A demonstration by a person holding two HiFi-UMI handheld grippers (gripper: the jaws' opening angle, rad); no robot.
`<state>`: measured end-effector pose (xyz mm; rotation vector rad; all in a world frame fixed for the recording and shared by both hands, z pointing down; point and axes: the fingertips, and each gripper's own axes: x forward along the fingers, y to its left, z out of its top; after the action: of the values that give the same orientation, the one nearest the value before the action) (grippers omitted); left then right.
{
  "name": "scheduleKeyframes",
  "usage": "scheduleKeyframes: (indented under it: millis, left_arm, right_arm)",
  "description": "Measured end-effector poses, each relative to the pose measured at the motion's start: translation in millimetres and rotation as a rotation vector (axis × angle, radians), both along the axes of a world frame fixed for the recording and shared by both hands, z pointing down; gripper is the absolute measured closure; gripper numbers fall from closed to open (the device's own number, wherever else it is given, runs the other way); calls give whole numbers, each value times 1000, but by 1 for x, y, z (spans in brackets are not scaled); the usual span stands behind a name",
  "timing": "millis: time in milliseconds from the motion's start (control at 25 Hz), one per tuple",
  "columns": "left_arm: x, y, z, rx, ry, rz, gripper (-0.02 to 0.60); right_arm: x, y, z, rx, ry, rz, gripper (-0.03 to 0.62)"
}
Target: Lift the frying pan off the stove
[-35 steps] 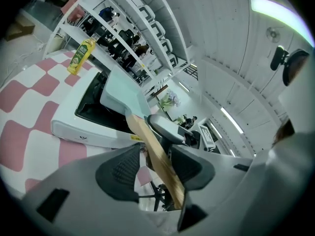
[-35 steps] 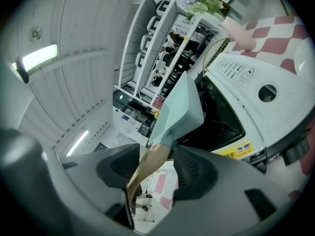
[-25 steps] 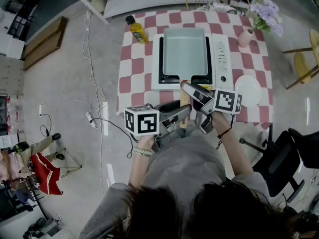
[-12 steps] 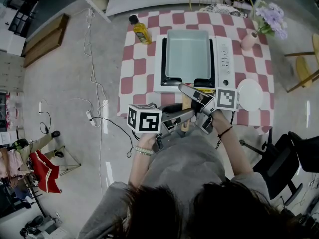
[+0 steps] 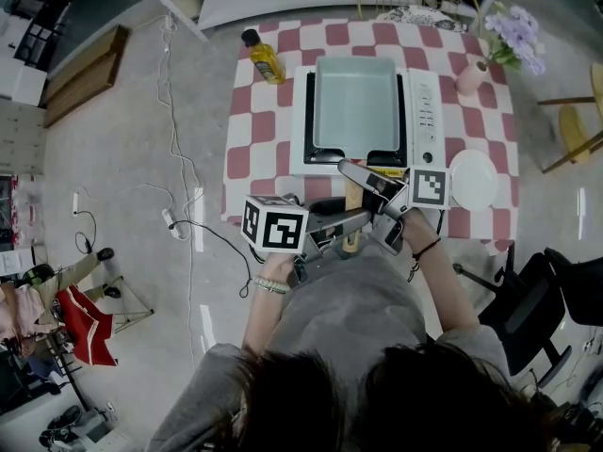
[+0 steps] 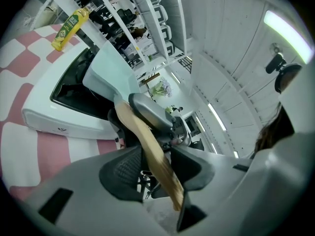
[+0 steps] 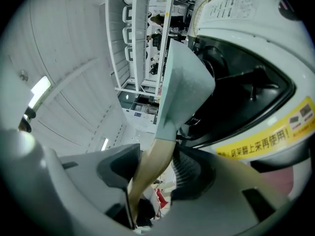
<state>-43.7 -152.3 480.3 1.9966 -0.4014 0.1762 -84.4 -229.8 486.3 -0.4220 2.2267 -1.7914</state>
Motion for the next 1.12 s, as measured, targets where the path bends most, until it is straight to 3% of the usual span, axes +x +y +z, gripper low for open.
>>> scheduleKeyframes:
  millis: [1120]
  left_arm:
    - [4, 3, -13, 75, 23, 1, 390]
  right_arm:
    - [-1, 1, -18, 57, 15, -15, 382]
